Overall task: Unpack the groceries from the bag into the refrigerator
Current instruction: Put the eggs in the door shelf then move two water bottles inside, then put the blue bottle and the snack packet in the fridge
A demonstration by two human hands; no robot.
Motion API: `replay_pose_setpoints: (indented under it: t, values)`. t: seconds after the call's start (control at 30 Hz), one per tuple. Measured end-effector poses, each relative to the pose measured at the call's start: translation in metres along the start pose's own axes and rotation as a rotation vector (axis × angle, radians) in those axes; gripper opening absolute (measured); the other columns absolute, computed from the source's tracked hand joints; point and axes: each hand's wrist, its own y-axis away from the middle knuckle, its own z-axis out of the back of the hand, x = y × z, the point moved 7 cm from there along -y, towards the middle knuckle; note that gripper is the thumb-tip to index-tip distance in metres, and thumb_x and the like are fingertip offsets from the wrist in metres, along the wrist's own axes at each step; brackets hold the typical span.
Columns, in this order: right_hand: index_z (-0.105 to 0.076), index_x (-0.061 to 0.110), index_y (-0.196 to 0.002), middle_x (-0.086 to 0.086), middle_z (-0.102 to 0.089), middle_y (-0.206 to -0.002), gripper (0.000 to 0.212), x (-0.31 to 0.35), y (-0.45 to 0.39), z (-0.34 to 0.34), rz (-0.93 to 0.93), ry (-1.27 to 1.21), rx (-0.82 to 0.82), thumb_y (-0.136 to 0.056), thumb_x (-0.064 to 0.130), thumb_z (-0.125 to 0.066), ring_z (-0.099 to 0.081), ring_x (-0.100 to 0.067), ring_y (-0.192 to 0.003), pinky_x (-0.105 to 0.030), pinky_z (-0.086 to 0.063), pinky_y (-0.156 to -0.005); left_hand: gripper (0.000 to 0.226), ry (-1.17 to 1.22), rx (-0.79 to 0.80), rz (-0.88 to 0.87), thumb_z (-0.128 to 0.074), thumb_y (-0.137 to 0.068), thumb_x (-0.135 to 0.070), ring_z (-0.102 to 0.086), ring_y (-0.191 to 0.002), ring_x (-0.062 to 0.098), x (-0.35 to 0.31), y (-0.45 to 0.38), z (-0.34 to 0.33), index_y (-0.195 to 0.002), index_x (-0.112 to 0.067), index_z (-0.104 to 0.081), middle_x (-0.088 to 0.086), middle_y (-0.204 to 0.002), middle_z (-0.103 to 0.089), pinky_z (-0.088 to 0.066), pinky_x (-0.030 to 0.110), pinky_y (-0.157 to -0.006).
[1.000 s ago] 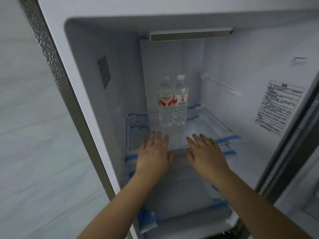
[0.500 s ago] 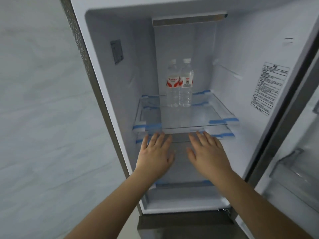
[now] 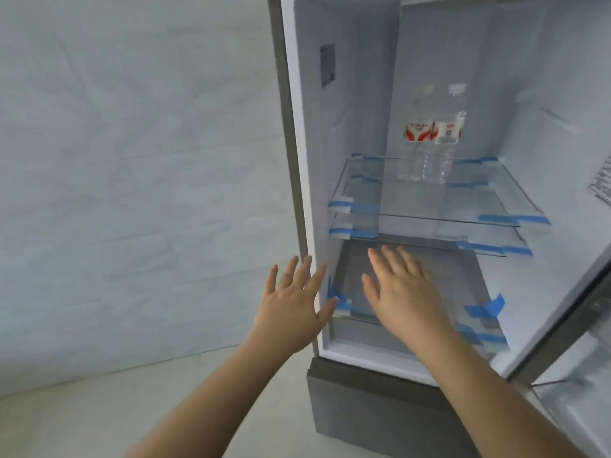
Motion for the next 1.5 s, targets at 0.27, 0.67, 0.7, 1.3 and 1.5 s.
replay_pose_setpoints:
  t: [0.27,0.67,0.7,1.3,1.5]
  values:
    - [-0.011,0.024,-0.154,-0.002,-0.013,-0.162,0.060,0.112,0.014,-0.015,0.207,-0.026,0.141,-0.099,0.050,-0.014,-0.007,-0.025,-0.149,-0.045,-0.009,-0.121,0.069,-0.011,-0.002,0.246,-0.012,-0.095,-0.064,0.011,-0.149,0.021,0.092,0.083,0.005,-0.154,-0.032,0.003,-0.003,-0.164,0.005,0.005,0.049,-0.120]
    - [-0.014,0.023,-0.153,-0.001,-0.017,-0.161,0.059,0.344,0.084,-0.041,0.532,-0.070,0.203,-0.101,0.048,-0.018,-0.010,-0.022,-0.148,-0.041,-0.011,-0.120,0.070,0.011,0.027,0.654,-0.017,-0.094,-0.065,0.004,-0.150,0.022,0.254,0.279,0.026,-0.154,-0.034,0.001,-0.003,-0.164,-0.002,-0.002,0.054,-0.119]
    - [-0.016,0.023,-0.153,-0.001,-0.018,-0.161,0.058,0.360,0.091,-0.041,0.558,-0.073,0.193,-0.100,0.048,-0.018,-0.011,-0.022,-0.148,-0.041,-0.011,-0.119,0.070,0.011,0.023,0.685,-0.017,-0.094,-0.065,0.003,-0.150,0.022,0.264,0.296,0.029,-0.153,-0.035,0.004,-0.003,-0.164,-0.002,-0.002,0.054,-0.118]
    - [-0.016,0.028,-0.153,0.000,-0.016,-0.161,0.068,0.594,0.196,-0.042,1.073,-0.130,0.210,-0.092,0.056,-0.002,-0.010,-0.019,-0.147,-0.038,-0.011,-0.118,0.068,-0.045,-0.059,1.161,-0.020,-0.096,-0.061,0.008,-0.150,0.019,0.364,0.513,0.070,-0.154,-0.034,0.002,-0.005,-0.164,0.003,0.002,0.052,-0.119]
    - [-0.017,0.030,-0.152,0.001,-0.016,-0.161,0.084,0.654,0.207,-0.050,1.273,-0.176,0.207,-0.079,0.059,0.010,-0.011,-0.019,-0.147,-0.037,-0.010,-0.118,0.067,-0.088,-0.007,1.351,-0.020,-0.096,-0.061,0.009,-0.150,0.020,0.386,0.546,0.069,-0.154,-0.034,-0.001,-0.004,-0.164,0.004,0.002,0.053,-0.118]
